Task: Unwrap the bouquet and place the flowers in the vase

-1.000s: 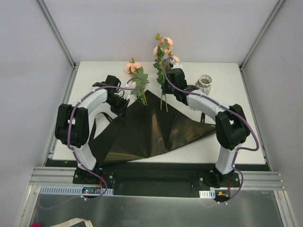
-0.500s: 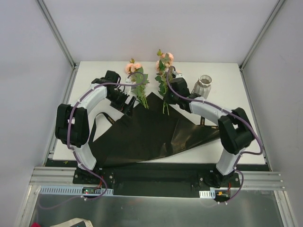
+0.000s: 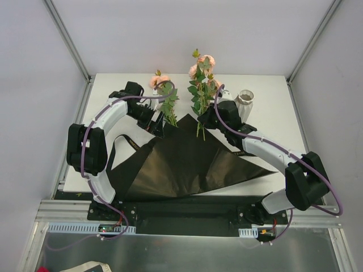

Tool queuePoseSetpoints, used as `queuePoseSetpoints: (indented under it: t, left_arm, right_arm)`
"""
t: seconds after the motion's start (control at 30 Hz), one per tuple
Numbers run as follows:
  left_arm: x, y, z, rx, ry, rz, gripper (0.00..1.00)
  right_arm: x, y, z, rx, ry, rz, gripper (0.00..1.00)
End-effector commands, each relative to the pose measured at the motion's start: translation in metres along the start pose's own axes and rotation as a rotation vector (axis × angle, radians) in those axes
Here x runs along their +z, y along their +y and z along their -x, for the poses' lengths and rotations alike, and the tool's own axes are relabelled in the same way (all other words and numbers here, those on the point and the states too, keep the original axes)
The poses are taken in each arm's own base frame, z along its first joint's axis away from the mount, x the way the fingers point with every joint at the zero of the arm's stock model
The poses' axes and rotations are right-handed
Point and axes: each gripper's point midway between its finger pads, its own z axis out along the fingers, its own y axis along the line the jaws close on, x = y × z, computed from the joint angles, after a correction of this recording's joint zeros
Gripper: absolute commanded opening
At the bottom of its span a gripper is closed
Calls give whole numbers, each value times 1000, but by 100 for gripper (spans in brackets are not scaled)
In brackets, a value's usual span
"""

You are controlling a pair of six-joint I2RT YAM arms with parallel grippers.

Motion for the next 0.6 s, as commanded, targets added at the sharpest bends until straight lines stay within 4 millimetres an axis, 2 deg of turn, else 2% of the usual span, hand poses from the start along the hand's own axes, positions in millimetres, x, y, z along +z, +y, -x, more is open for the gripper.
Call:
queuePoseSetpoints:
  t: [0.0,0.03,0.07,0.1,0.17,0.2,0.5,0.57]
  left_arm:
    - [-9,-45,22,65,-103,-295,99]
    - [-13,-48,25,60,-122,-340,99]
    - [-13,-53,17,9,-89,-404,99]
    - [-19,-64,28,60,-134,-487,99]
    - [-12,-62,27,15,-113,-544,99]
    - [-16,-67,30,24,-119,-576,99]
    - [-10,-64,19,46,-89,-584,99]
    - [-9,-65,16,48,-82,-584,93]
  right_arm:
    - [-5,26,25,12,-92,103,1]
    - [-6,27,25,10,-95,104,1]
    - [-7,27,26,7,-96,105,1]
    - [-8,28,27,0,-101,107,1]
    - [-10,28,28,-4,-106,108,1]
    - [-12,28,29,-10,-110,107,1]
    - [-15,30,30,-15,-111,117,1]
    - [-13,30,29,-13,-107,114,1]
